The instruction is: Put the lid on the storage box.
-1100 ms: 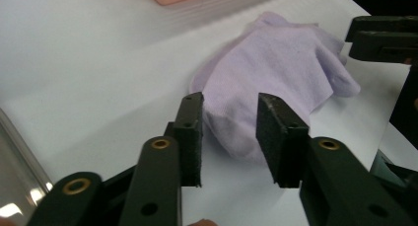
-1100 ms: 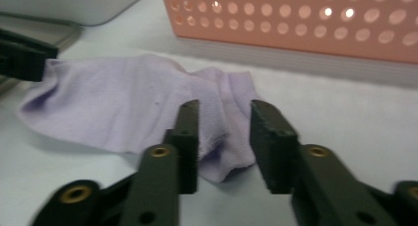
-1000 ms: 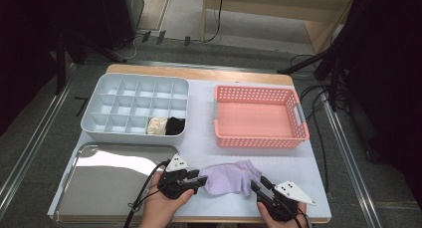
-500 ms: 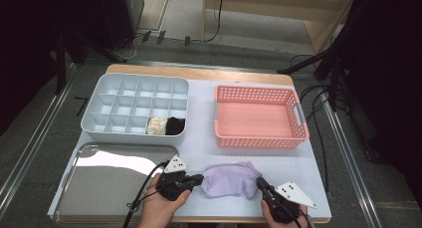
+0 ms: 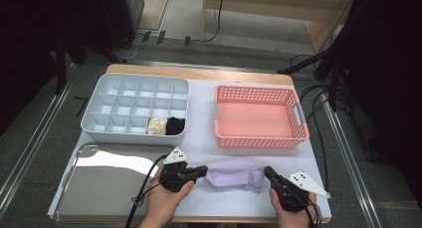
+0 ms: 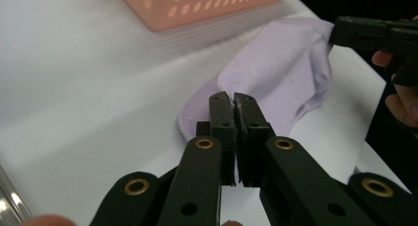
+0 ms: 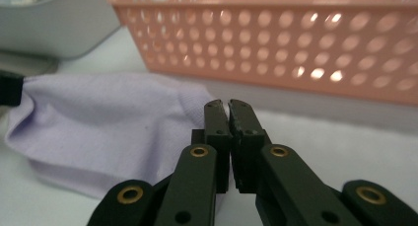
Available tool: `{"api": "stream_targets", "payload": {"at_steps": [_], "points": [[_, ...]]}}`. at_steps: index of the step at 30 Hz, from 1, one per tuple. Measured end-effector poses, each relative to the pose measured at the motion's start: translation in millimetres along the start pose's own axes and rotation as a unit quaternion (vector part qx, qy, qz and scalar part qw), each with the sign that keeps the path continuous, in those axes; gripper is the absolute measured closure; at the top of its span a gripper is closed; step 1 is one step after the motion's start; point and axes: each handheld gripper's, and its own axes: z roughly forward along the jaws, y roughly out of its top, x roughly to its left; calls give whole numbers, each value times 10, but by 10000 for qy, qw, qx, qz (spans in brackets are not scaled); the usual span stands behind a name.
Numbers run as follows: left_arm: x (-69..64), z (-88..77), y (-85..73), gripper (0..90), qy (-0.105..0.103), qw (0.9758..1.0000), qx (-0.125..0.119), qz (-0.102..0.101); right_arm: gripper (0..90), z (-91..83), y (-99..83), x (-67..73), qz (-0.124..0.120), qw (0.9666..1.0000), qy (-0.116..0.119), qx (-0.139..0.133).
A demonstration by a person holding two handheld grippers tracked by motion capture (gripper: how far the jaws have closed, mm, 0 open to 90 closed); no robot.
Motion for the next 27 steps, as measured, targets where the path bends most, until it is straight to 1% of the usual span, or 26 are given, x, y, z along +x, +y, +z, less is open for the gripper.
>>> {"api": "stream_targets", "payload": {"at_steps": [1,2,4,5,6,7,8,9,10,11,12,14,15,16,17,18,19,20,21,22,23,24,26,27], "points": [[18,30,-7,886,19,10000,90,7,873,33,-15,-7,12,9999,27,123],[29,44,-8,885,54,9999,148,-2,870,90,-45,-21,0,9995,82,312],[69,85,-10,866,50,9997,225,-97,852,147,-93,-47,46,9992,97,395],[71,97,-13,816,84,9995,266,-119,817,163,-115,-67,161,9990,70,415],[58,100,-24,740,223,9994,218,-152,769,169,-122,-86,189,9990,77,389],[54,96,-28,663,323,9992,193,-143,709,167,-128,-114,281,9991,82,307],[46,94,-34,596,420,9987,133,-239,661,158,-130,-126,377,9989,59,277],[46,90,-36,538,407,9986,125,-315,628,153,-134,-161,436,9988,-3,201],[43,96,-40,513,336,9985,131,-419,615,150,-139,-176,533,9984,-14,200],[37,105,-42,495,309,9984,188,-433,602,153,-153,-200,702,9973,73,216],[20,130,-53,486,281,9983,285,-432,591,160,-159,-207,771,9966,134,260],[-6,170,-72,500,231,9978,460,-422,583,191,-168,-190,751,9960,175,456],[-26,194,-83,532,218,9977,514,-374,604,204,-170,-182,761,9955,182,529],[-46,209,-91,579,235,9978,549,-293,658,215,-172,-167,795,9946,227,628],[-59,216,-93,623,222,9977,590,-255,700,230,-178,-154,706,9950,281,655],[-68,222,-96,691,221,9977,596,-235,771,235,-180,-129,626,9951,309,699],[-62,215,-96,750,189,9977,615,-226,806,243,-182,-92,523,9951,383,749],[-51,202,-94,801,143,9977,616,-228,818,242,-182,-65,455,9954,393,748],[-41,187,-93,839,123,9977,634,-222,825,236,-179,-42,465,9950,440,761],[-26,158,-96,849,93,9977,632,-241,827,236,-178,-27,505,9944,513,769],[-12,134,-100,855,89,9977,637,-212,828,237,-181,-3,493,9940,620,748],[7,92,-113,859,118,9977,631,-205,829,234,-181,21,494,9940,636,738],[42,42,-140,862,198,9978,593,-205,831,227,-180,84,383,9944,684,710],[57,25,-154,862,215,9979,577,-214,831,222,-176,118,315,9947,658,728]]}}
